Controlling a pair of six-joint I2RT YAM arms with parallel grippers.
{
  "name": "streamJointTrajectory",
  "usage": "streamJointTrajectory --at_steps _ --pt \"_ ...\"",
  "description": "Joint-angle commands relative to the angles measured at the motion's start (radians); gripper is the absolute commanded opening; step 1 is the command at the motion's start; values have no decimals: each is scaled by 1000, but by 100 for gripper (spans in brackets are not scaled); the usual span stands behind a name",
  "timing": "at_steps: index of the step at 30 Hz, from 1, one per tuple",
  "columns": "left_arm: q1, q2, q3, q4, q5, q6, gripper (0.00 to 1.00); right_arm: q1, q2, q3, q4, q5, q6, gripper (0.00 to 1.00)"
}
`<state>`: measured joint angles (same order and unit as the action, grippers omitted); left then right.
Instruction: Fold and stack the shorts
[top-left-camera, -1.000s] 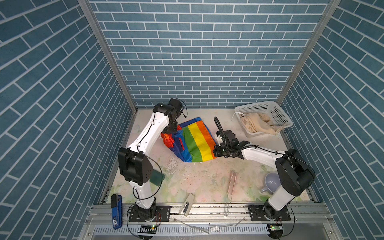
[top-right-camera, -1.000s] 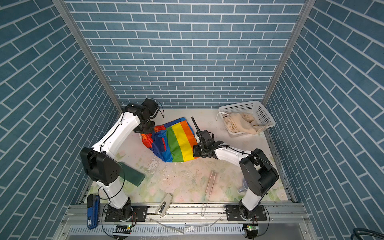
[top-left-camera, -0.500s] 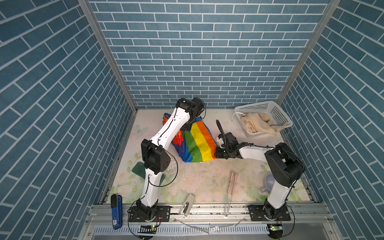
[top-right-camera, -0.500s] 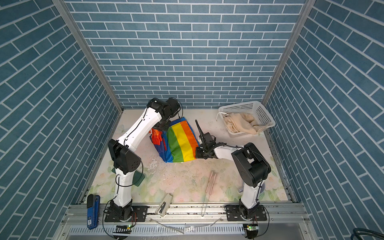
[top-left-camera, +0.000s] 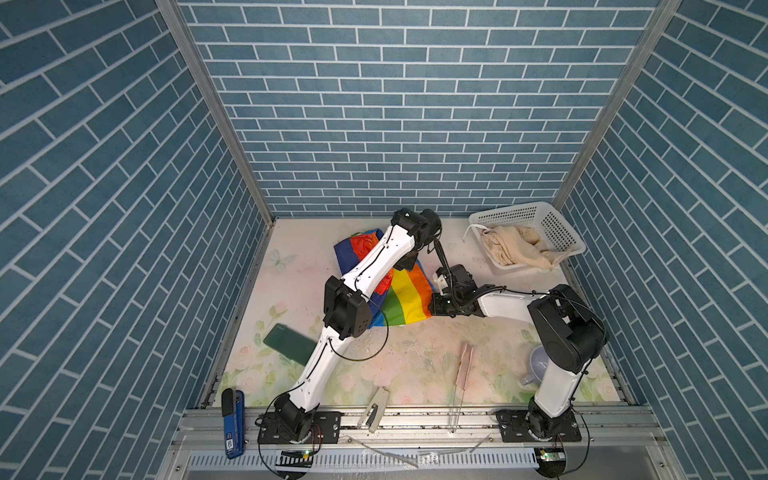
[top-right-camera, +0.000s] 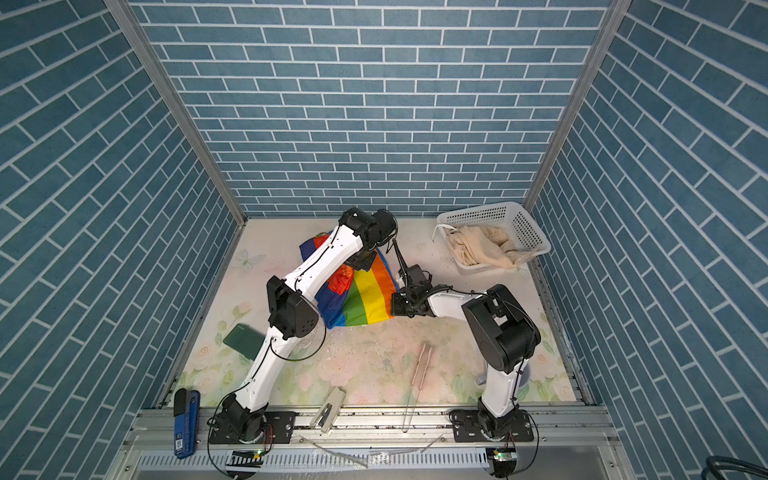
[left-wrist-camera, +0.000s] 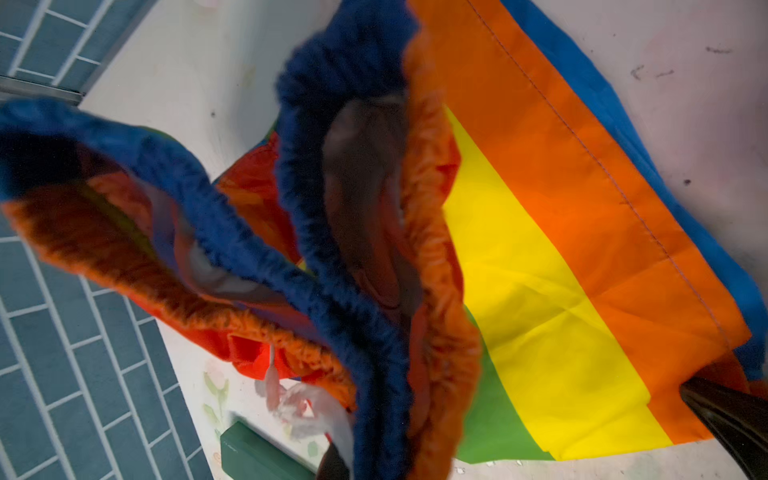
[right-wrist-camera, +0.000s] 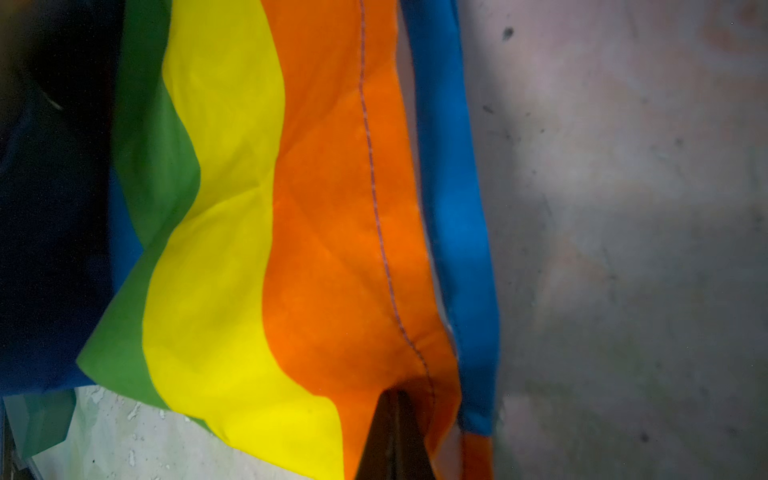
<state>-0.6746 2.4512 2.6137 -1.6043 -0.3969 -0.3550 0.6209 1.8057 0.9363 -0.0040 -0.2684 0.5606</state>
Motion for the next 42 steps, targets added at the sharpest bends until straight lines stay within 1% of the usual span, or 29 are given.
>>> streamJointTrajectory --at_steps 1,5,9,12,13,14,17,18,19,22,25,29,31,33,35,37,38,40,42 --pt "3 4 -32 13 61 -26 17 -7 -56 -51 -21 38 22 0" --pt "2 13 -65 96 113 -55 17 -10 -111 -74 -22 58 22 0" --pt "3 35 -69 131 166 -78 18 -12 -140 -77 -34 61 22 0" --pt "3 39 -97 182 224 -106 22 -12 -147 -77 -40 63 22 0" --pt "3 37 -115 206 243 -116 24 -12 -146 -77 -40 66 22 0" --pt "3 38 -132 227 259 -127 31 -12 -147 -79 -42 64 22 0" --pt "3 41 -169 273 303 -146 60 -13 -157 -87 -44 63 24 0" --pt "6 42 -178 285 321 -149 66 -13 -163 -92 -45 66 24 0" --pt "7 42 -185 297 344 -155 70 -13 -172 -96 -48 71 24 0" --pt "11 35 -200 338 418 -172 76 -13 -207 -108 -68 90 19 0" --pt "19 3 -211 394 520 -198 78 -15 -250 -110 -105 115 7 0" --pt "22 -91 -259 502 632 -236 80 -14 -307 -102 -151 139 -2 0" --pt "27 -141 -284 528 646 -246 81 -15 -326 -85 -171 136 -4 0" --pt "35 -194 -317 540 639 -245 82 -15 -332 -62 -177 124 -2 0" --pt "50 -250 -377 559 626 -242 83 -15 -320 -24 -184 105 -2 0" --pt "82 -316 -478 608 618 -246 82 -15 -287 23 -176 68 3 0" --pt "98 -343 -532 636 615 -248 80 -15 -271 43 -164 38 12 0" --pt "141 -398 -652 706 628 -266 67 -10 -221 87 -119 -27 42 0" --pt "183 -427 -730 763 638 -271 61 5 -174 140 -92 -63 59 0"
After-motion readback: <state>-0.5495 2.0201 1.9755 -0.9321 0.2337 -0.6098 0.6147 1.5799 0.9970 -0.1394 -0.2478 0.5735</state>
